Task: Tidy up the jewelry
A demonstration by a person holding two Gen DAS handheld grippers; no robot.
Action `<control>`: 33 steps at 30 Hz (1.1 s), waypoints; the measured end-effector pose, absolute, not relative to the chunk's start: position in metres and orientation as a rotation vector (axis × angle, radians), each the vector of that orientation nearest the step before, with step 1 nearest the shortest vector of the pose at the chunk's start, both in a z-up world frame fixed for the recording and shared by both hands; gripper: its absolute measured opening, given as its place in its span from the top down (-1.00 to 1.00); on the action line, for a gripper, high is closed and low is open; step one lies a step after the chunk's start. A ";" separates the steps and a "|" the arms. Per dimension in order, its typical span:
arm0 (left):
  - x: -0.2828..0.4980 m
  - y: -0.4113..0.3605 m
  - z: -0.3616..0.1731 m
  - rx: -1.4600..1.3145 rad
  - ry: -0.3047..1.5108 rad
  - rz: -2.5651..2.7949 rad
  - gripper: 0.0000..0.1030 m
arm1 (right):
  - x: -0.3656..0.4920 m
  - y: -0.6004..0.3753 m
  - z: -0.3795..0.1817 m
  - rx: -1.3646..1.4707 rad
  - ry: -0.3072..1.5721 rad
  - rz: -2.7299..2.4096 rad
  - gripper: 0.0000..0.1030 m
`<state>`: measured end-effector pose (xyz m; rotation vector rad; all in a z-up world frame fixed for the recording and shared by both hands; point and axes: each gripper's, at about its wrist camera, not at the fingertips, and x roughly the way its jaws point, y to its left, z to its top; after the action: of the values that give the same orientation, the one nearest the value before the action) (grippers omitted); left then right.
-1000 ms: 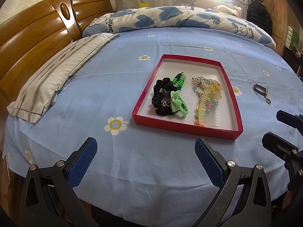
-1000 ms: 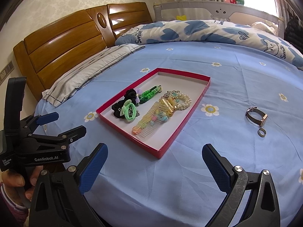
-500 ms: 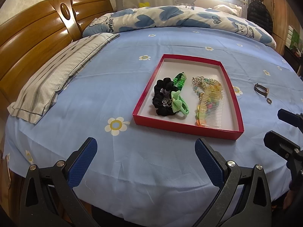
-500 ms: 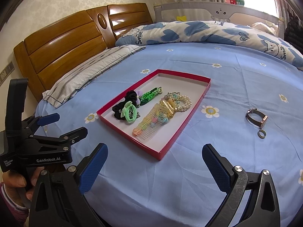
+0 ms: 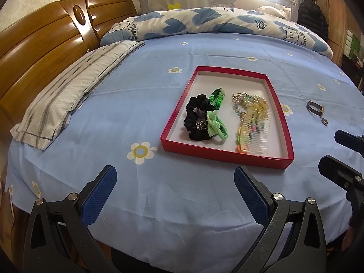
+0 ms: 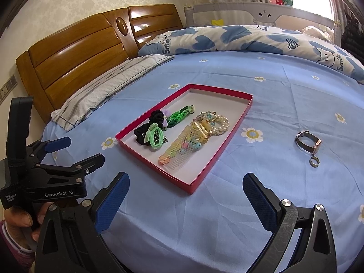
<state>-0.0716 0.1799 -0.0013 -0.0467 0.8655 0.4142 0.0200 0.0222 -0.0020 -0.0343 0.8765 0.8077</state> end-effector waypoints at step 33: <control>-0.060 0.177 -0.004 -0.028 0.883 0.406 -1.00 | 0.034 0.019 -0.006 -0.024 0.892 0.796 -0.96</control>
<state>-0.0601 0.1765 -0.0039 -0.0282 0.8833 0.4060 0.0342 0.0190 -0.0064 -0.0241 0.8918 0.7964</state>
